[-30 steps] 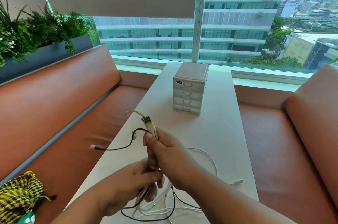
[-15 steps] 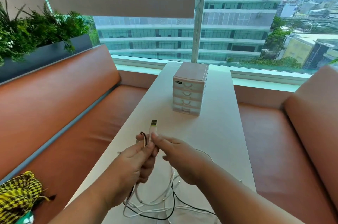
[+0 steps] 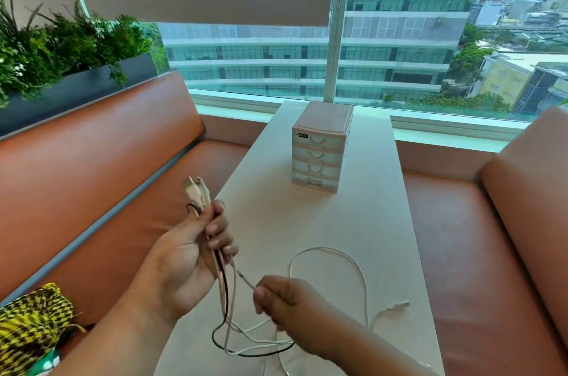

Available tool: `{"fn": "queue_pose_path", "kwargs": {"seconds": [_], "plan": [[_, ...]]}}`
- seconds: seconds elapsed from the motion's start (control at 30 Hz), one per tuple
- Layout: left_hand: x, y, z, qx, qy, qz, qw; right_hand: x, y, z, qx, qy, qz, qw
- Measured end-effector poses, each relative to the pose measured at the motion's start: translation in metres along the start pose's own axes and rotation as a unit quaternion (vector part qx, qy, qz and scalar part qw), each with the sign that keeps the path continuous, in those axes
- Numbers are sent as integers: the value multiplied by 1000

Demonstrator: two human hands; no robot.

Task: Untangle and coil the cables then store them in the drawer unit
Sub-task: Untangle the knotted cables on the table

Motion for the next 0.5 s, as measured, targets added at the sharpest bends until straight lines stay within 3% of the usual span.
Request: {"fn": "queue_pose_path", "kwargs": {"seconds": [0.2, 0.37, 0.5], "plan": [[2, -9, -4, -6, -14, 17, 1000, -1, -7, 11, 114, -58, 19, 992], [-1, -18, 3, 46, -8, 40, 998, -2, -13, 30, 123, -54, 37, 990], [-3, -35, 23, 13, 12, 81, 997, -1, -31, 52, 152, -33, 54, 986]]}}
Point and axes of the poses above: each hand's wrist, its own x-axis away from the middle knuckle, its own y-axis out of the palm, z = x × y, the point moved 7 cm from there along -x, towards the middle knuckle
